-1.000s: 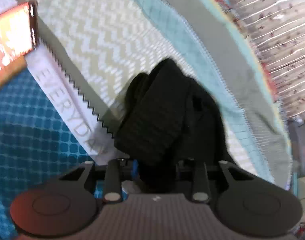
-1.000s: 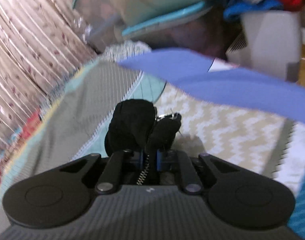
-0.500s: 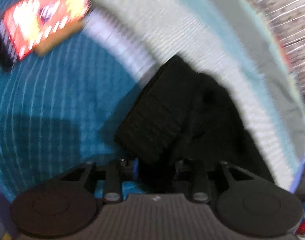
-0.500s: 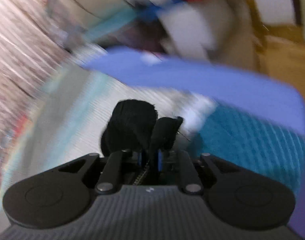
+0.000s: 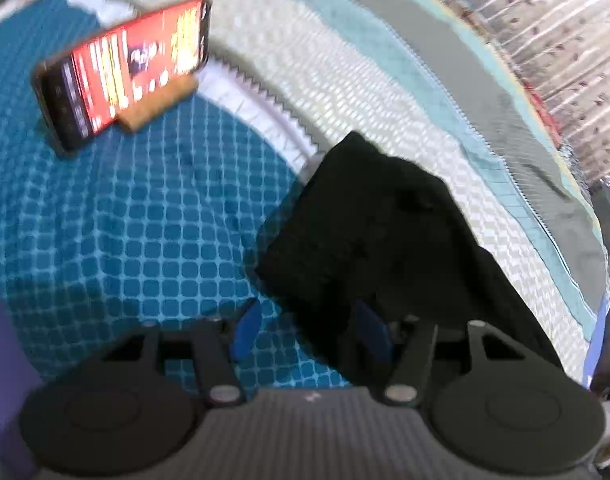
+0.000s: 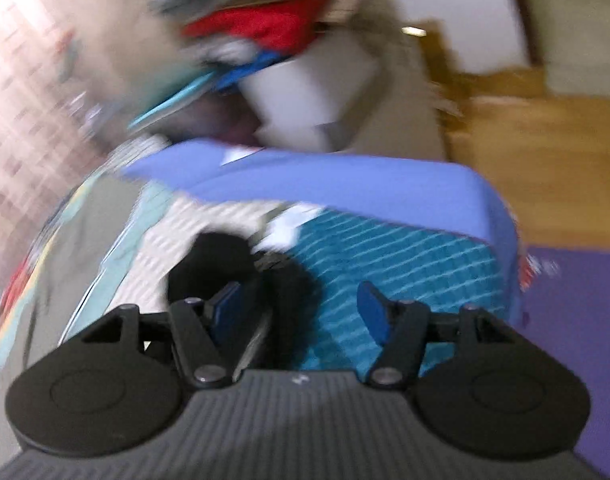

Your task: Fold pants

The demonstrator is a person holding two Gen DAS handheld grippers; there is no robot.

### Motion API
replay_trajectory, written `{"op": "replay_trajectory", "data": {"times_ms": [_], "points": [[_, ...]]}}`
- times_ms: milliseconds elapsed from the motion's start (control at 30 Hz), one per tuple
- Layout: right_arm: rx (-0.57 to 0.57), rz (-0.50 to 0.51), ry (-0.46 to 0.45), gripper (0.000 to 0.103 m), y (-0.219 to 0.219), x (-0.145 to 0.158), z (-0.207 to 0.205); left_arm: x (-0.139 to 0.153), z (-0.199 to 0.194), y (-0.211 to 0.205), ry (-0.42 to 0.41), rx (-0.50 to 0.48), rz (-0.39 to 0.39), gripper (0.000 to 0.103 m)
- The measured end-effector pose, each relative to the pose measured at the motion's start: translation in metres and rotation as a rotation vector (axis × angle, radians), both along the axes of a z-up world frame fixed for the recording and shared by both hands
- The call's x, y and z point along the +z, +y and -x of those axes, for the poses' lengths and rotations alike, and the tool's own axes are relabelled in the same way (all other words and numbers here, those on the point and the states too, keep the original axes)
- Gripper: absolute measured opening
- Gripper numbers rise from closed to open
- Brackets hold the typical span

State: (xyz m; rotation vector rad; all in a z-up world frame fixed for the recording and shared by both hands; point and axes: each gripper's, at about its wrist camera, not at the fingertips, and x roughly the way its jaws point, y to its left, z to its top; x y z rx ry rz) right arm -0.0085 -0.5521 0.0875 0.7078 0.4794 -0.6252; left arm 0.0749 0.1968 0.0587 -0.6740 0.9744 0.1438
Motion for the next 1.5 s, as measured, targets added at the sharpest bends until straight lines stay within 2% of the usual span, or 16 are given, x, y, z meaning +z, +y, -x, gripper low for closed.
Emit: {"op": "replay_trajectory", "data": {"times_ms": [100, 233, 333, 433, 467, 533, 600, 700, 733, 900, 1033, 1100, 1167, 1233, 1400, 1500], "points": [[0.225, 0.048, -0.004, 0.065, 0.047, 0.005, -0.010, 0.021, 0.008, -0.015, -0.083, -0.057, -0.054, 0.052], [0.502, 0.083, 0.002, 0.053, 0.116, 0.002, -0.033, 0.041, -0.013, -0.047, -0.180, -0.179, -0.135, 0.049], [0.643, 0.071, 0.017, 0.042, 0.157, -0.009, -0.046, 0.040, -0.051, -0.077, -0.206, -0.312, -0.160, 0.038], [0.652, 0.008, 0.062, 0.037, 0.168, -0.030, -0.060, 0.015, -0.099, -0.101, -0.124, -0.390, -0.156, 0.016], [0.630, -0.021, 0.087, 0.037, 0.167, -0.039, -0.062, 0.006, -0.113, -0.107, -0.091, -0.391, -0.169, 0.013], [0.583, -0.099, 0.127, 0.034, 0.158, -0.065, -0.067, -0.013, -0.143, -0.116, -0.041, -0.369, -0.276, 0.009], [0.553, -0.146, 0.044, 0.027, 0.150, -0.079, -0.054, -0.033, -0.166, -0.110, 0.011, -0.311, -0.336, 0.006], [0.534, -0.257, -0.027, 0.027, 0.134, -0.086, -0.046, -0.047, -0.175, -0.084, -0.001, -0.185, -0.167, 0.006], [0.537, -0.278, -0.036, 0.026, 0.132, -0.086, -0.044, -0.046, -0.175, -0.085, 0.003, -0.180, -0.167, 0.006], [0.540, -0.295, -0.044, 0.024, 0.134, -0.085, -0.043, -0.027, -0.150, -0.116, -0.001, -0.272, -0.363, 0.007], [0.550, -0.276, -0.041, 0.027, 0.144, -0.079, -0.044, -0.014, -0.114, -0.141, -0.018, -0.314, -0.413, 0.018], [0.557, -0.266, -0.030, 0.029, 0.147, -0.072, -0.046, -0.008, -0.094, -0.156, -0.032, -0.338, -0.439, 0.019], [0.574, -0.232, -0.038, 0.039, 0.144, -0.066, -0.032, -0.006, -0.075, -0.172, -0.031, -0.375, -0.457, 0.019], [0.598, -0.163, -0.047, 0.043, 0.149, -0.059, -0.025, -0.007, -0.059, -0.189, -0.023, -0.412, -0.471, 0.021], [0.675, 0.007, -0.058, 0.043, 0.167, -0.043, 0.000, -0.010, -0.029, -0.222, -0.016, -0.486, -0.518, 0.021], [0.698, 0.012, -0.061, 0.043, 0.174, -0.043, 0.007, -0.012, -0.019, -0.235, -0.016, -0.511, -0.545, 0.024]]}}
